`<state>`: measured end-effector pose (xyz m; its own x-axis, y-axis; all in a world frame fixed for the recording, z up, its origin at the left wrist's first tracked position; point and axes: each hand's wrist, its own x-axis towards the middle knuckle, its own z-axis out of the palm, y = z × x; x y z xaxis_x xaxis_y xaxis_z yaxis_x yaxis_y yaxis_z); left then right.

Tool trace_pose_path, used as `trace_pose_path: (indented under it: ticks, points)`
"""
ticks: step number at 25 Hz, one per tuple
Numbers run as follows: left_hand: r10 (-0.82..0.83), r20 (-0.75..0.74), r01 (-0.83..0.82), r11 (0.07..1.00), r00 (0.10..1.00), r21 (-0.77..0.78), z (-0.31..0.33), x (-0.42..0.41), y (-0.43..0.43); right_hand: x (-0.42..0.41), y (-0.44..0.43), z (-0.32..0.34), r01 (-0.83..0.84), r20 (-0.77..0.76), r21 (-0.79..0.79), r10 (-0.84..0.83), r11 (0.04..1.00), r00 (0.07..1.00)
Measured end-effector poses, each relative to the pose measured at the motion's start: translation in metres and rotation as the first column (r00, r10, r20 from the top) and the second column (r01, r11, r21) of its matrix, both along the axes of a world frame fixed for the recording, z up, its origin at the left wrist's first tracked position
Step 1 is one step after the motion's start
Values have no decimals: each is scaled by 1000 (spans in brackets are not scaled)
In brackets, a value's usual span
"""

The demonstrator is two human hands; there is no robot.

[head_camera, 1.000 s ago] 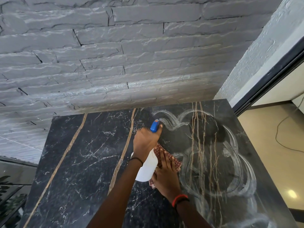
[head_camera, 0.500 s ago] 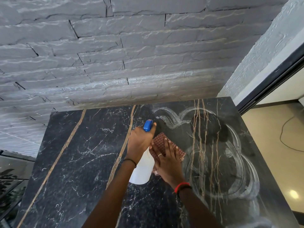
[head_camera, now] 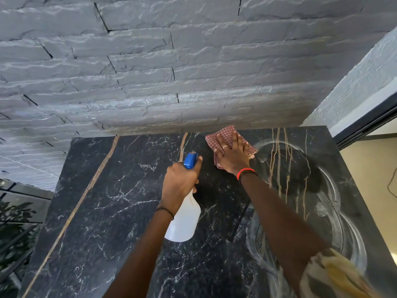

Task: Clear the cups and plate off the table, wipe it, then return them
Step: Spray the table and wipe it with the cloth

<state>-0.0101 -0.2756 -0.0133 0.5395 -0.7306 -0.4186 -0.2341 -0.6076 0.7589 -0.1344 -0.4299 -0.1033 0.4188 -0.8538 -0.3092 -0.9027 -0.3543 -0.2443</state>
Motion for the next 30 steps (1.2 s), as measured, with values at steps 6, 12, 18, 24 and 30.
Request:
trace_pose_path:
  ticks: [6,12,18,24,30]
  points:
    - [6,48,-7,1000,999,13,-6,9,-11,11,45,-9,-258,35,-96,263,961,964]
    - [21,-14,-21,1000,1000,23,-6,4,-16,-69,46,-11,-305,-41,-116,303,945,952]
    - [60,-64,-54,995,996,88,-6,-4,0,-13,-25,-3,-181,-15,-28,181,983,983]
    - [126,19,-127,988,992,84,-4,0,23,81,13,-4,-381,22,-3,381,924,924]
    - [154,61,-159,984,986,76,6,-13,32,14,86,-12,-515,29,-83,519,853,854]
